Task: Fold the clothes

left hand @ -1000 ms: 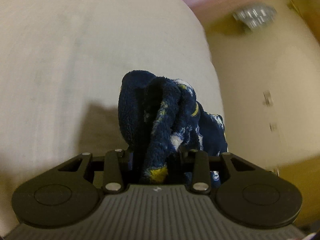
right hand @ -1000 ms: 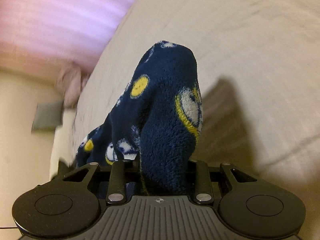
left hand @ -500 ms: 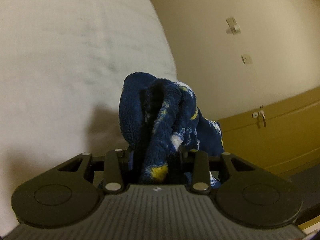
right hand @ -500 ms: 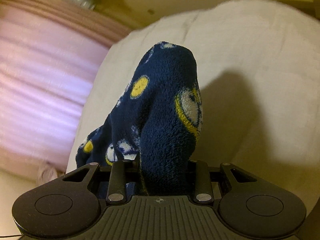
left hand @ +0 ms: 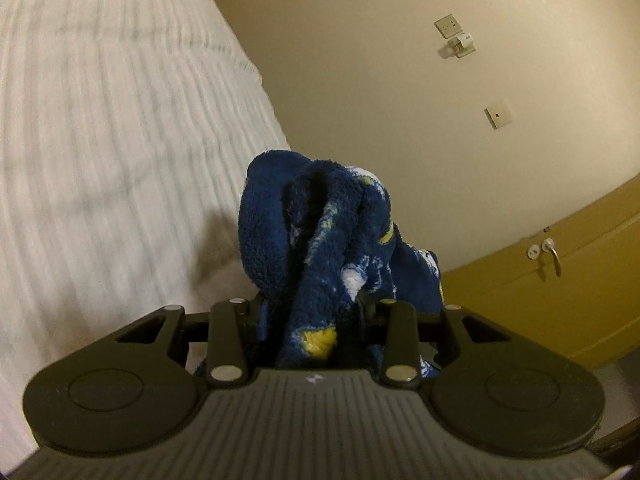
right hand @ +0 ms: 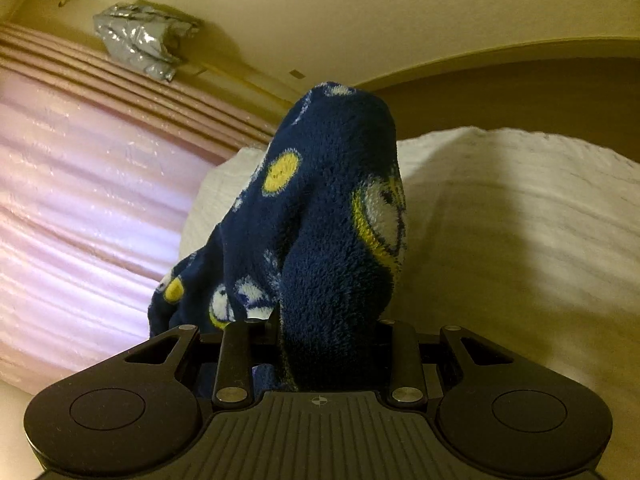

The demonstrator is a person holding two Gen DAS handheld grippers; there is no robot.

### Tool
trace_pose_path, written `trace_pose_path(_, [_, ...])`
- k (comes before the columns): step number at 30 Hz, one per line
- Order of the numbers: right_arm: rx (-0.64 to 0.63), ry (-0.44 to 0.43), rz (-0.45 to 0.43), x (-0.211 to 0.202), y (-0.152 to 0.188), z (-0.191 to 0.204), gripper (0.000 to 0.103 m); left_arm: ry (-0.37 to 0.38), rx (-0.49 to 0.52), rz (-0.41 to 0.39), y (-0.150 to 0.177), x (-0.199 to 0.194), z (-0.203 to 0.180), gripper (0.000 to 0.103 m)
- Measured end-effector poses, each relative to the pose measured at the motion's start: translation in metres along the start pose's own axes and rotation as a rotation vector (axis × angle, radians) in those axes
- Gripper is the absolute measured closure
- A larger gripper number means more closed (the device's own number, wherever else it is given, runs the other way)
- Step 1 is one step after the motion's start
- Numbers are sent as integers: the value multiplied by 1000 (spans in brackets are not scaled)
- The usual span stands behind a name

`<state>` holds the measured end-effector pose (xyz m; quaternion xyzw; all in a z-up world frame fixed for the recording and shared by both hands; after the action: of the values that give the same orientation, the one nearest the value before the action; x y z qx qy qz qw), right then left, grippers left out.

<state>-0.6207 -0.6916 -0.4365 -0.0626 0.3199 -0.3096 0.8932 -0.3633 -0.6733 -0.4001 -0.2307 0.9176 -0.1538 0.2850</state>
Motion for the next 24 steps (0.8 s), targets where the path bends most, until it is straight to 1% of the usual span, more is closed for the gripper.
trace_pose_path(3, [8,-8,5,14,-5,-7,72,-24,0,-8,-8,5,11,70])
trace_pose_path(4, [6,2,9,17,-5,-12,70,-38,-3,-11,-10,7,17,68])
trace_pose_path(6, [-2,61,12,26,-7,-29,64,-98,-31,5,-9,13,38,66])
trace_pose_path(8, [-22,162,-2,26,-7,-45,38,-156,-71,31,-4,16,57,65])
trace_pose_path(10, [-67,221,-46,14,-3,-44,37,-156,-70,26,1,9,61,63])
trace_pose_path(13, [-148,323,-124,-10,0,-35,37,-201,-3,-8,1,-16,60,62])
trace_pose_path(16, [-231,407,-202,-38,11,-18,38,-322,61,-100,-6,-54,62,65])
trace_pose_path(17, [-264,422,-214,-45,20,-9,38,-336,112,-130,-12,-66,52,75])
trace_pose_path(18, [-301,435,-226,-50,27,2,38,-331,162,-145,-12,-75,39,81])
trace_pose_path(19, [-343,443,-237,-54,36,13,38,-317,215,-142,-8,-81,25,93])
trace_pose_path(20, [-391,446,-250,-56,47,27,38,-305,277,-127,1,-87,10,95])
trace_pose_path(22, [-487,459,-269,-49,62,53,38,-295,372,-89,24,-83,-8,96])
trace_pose_path(23, [-536,467,-277,-44,71,66,43,-291,418,-70,35,-81,-16,96])
trace_pose_path(24, [-590,476,-287,-41,82,77,48,-305,449,-56,44,-76,-15,96])
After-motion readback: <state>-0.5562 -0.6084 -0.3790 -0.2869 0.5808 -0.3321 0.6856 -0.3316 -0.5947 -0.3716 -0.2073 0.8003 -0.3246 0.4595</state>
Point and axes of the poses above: each gripper's, at about its wrist camera, not at the fingertips, and x roughly the way its jaws point, z to its left, y to its underside, the point moved 9 cm from there along x, roughly the way its jaws point, and after that the axes turned 2 degrees about y, right-handed, at the moved point
